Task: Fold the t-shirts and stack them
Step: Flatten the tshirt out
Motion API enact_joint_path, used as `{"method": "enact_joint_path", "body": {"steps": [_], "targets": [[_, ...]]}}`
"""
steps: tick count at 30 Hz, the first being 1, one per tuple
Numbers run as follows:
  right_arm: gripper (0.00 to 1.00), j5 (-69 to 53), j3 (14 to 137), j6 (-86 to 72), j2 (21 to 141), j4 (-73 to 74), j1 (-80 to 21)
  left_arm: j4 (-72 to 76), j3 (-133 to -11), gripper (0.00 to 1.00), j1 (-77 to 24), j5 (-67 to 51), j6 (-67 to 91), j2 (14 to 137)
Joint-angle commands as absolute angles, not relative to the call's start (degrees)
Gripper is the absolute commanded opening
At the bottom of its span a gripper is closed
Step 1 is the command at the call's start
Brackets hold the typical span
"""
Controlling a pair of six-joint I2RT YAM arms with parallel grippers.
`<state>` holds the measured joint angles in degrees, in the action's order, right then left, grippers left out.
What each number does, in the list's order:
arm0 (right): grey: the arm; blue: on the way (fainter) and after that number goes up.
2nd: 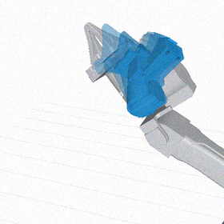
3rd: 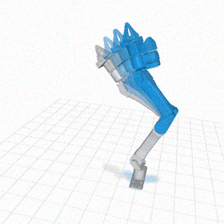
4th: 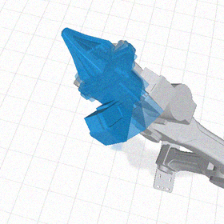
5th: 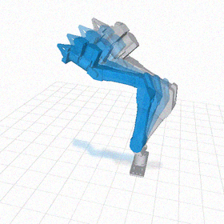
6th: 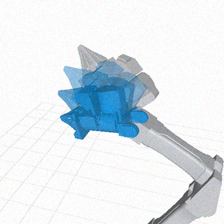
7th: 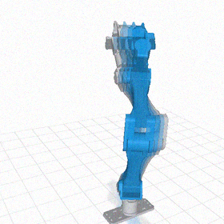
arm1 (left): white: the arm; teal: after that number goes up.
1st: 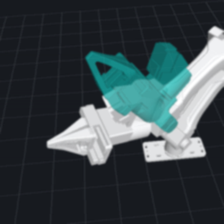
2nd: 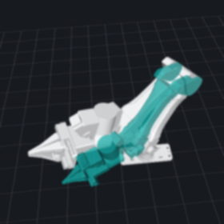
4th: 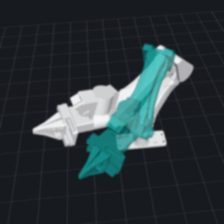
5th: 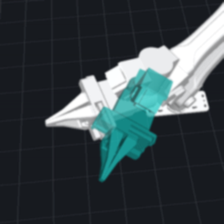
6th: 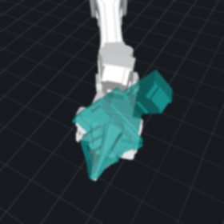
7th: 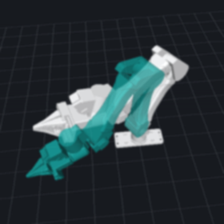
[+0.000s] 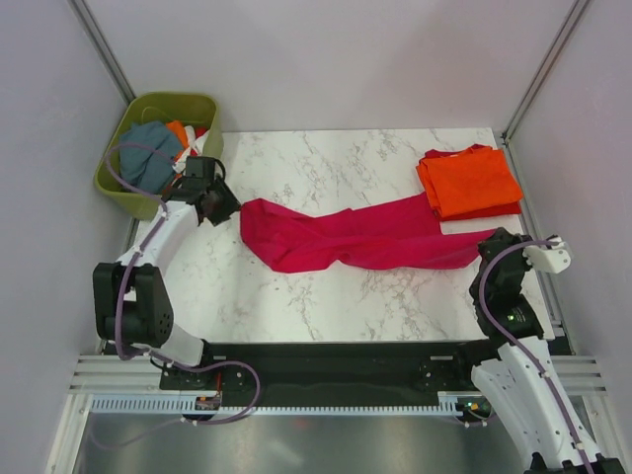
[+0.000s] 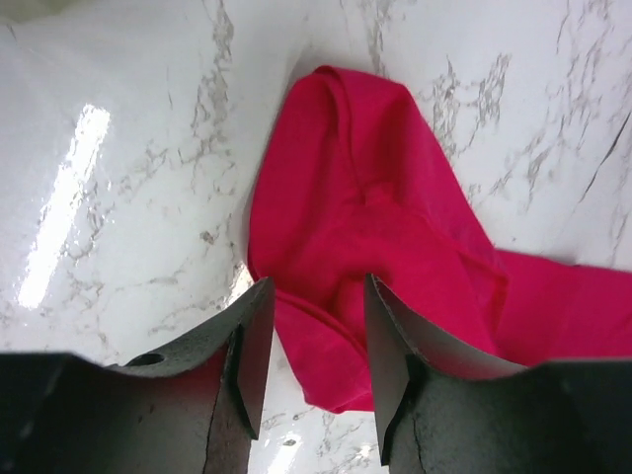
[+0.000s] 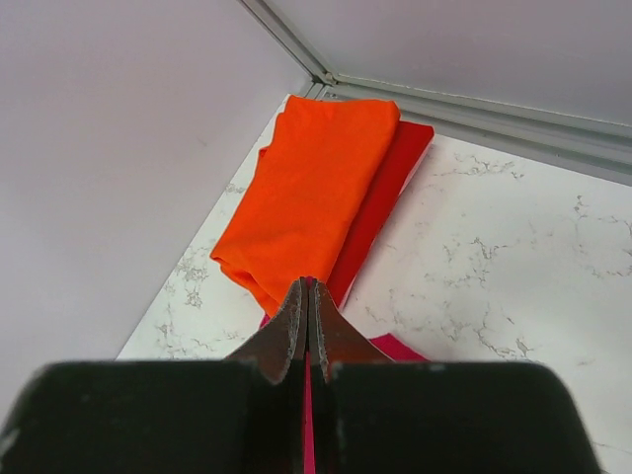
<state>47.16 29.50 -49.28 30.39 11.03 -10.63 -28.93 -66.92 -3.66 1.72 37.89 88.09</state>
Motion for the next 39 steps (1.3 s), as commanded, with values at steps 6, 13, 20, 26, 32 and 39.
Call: {"method": "enact_joint_path", "body": {"steps": [6, 13, 20, 26, 32, 39], "targets": [[0.0, 46.41, 29.53, -50.54, 31.55, 10.2, -10.37, -28.74, -63.89, 0.49, -19.32, 10.0, 32.44, 79.98], [0.0, 44.91, 29.62, -50.8, 33.4, 9.67, -10.37, -32.25, -70.04, 0.49, -25.65, 14.32, 27.52, 90.6], [0.0, 44.91, 29.62, -50.54, 33.75, 9.32, -10.37, -40.25, -77.25, 0.5, -33.31, 25.48, 26.1, 102.29], [0.0, 44.21, 29.88, -50.27, 35.15, 9.14, -10.37, -40.69, -77.7, 0.49, -36.21, 26.72, 25.58, 105.47], [0.0, 43.95, 30.06, -50.27, 35.51, 9.14, -10.37, -41.75, -76.12, 0.37, -36.65, 27.06, 25.4, 106.52], [0.0, 43.77, 30.06, -50.19, 35.24, 8.96, -10.46, -44.74, -71.02, 0.02, -35.95, 33.66, 33.12, 102.14]]}}
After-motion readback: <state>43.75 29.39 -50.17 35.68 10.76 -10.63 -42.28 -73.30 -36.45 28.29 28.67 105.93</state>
